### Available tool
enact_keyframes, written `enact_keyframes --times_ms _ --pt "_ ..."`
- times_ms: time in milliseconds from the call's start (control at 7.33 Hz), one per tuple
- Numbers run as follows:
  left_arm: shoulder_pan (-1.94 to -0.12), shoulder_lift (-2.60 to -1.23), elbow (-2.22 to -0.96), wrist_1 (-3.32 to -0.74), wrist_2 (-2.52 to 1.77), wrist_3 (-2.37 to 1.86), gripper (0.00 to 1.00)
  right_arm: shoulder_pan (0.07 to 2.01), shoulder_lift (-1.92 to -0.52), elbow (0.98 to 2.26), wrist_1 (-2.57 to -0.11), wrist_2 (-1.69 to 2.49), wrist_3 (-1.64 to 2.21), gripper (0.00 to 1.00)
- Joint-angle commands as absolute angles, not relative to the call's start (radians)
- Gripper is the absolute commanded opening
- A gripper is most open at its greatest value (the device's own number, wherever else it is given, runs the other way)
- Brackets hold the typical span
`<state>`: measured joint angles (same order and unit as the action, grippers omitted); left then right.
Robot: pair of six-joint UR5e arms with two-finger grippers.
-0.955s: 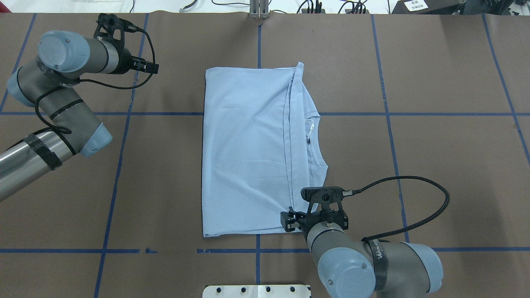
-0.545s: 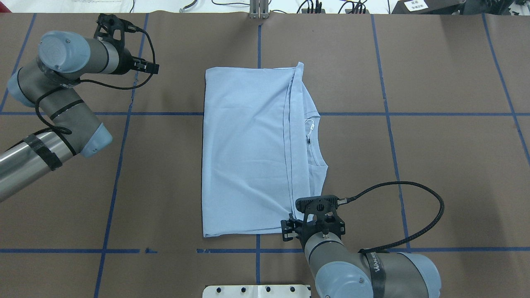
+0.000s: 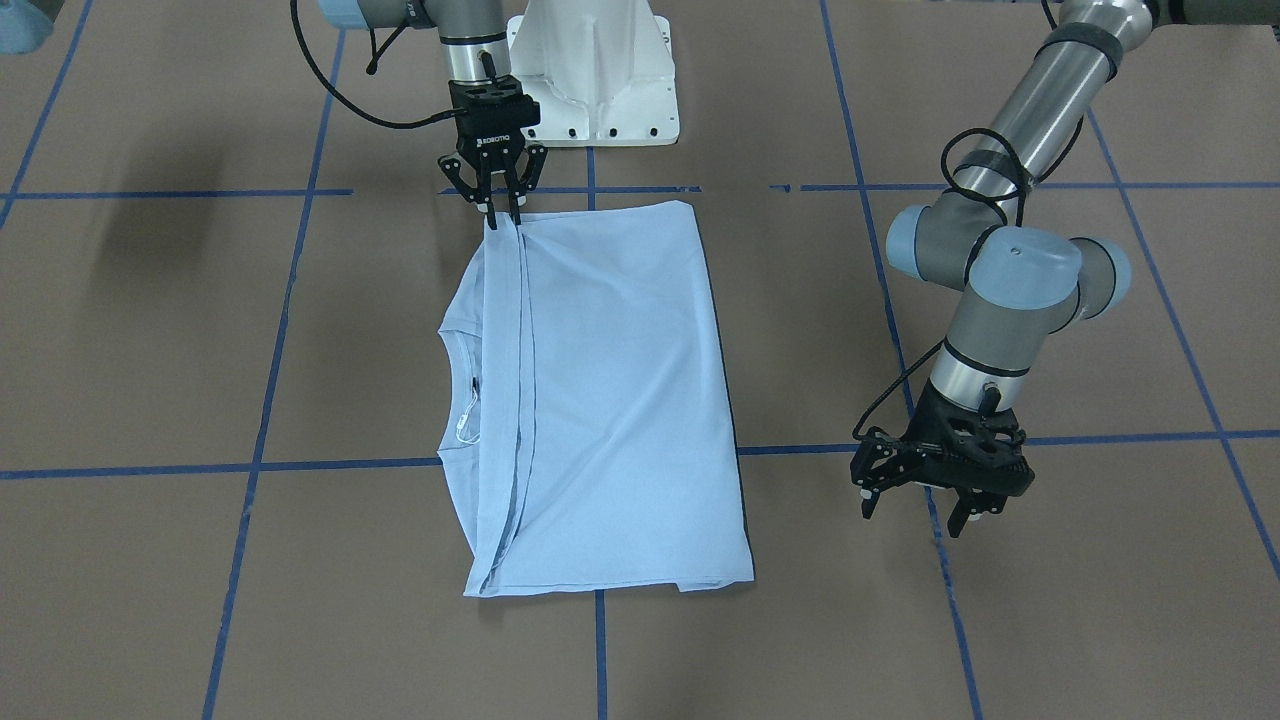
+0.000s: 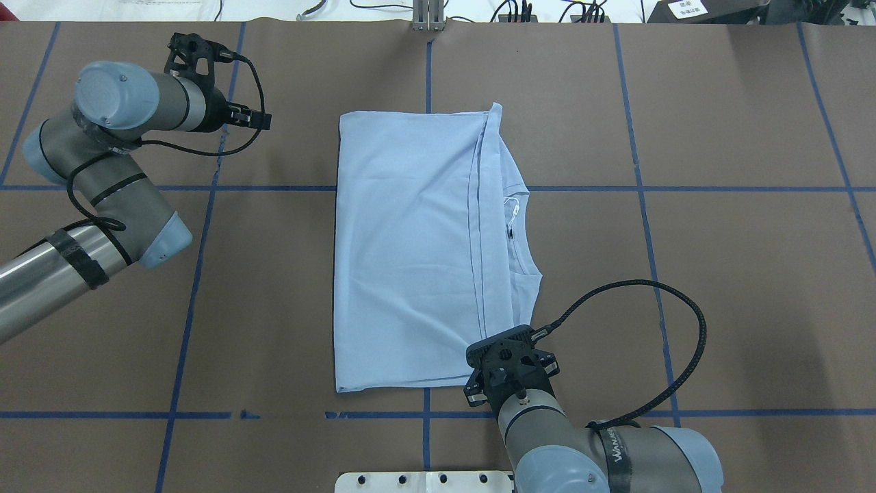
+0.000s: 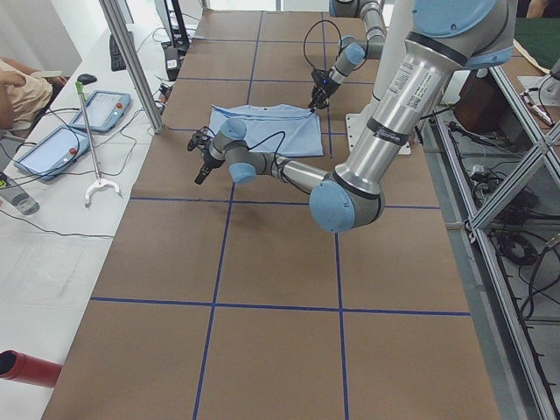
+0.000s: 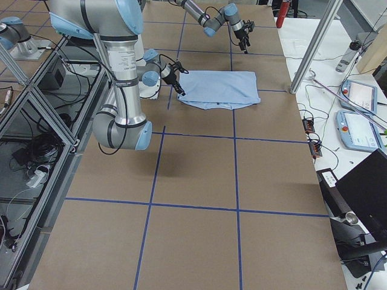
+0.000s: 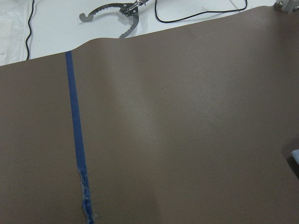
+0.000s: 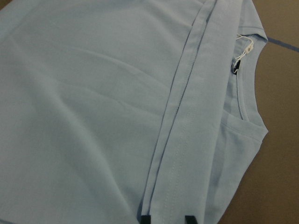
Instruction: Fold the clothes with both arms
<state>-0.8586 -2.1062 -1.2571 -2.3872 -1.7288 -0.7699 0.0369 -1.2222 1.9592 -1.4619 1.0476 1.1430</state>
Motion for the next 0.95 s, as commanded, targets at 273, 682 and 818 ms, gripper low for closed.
enact_keyframes --times_ms 273,682,818 --pt "-0.857 -2.106 -1.256 -2.388 -1.729 -0.77 1.0 0.017 -1.216 1.959 -1.462 1.042 1.141 0.29" --pt "-0.857 -2.106 -1.258 -2.388 -1.729 -0.77 1.0 0.018 -1.216 1.957 -1.46 1.04 1.146 0.0" --pt "-0.857 -2.106 -1.258 -2.388 -1.729 -0.77 1.0 0.021 -1.215 1.96 -1.46 1.04 1.153 0.0"
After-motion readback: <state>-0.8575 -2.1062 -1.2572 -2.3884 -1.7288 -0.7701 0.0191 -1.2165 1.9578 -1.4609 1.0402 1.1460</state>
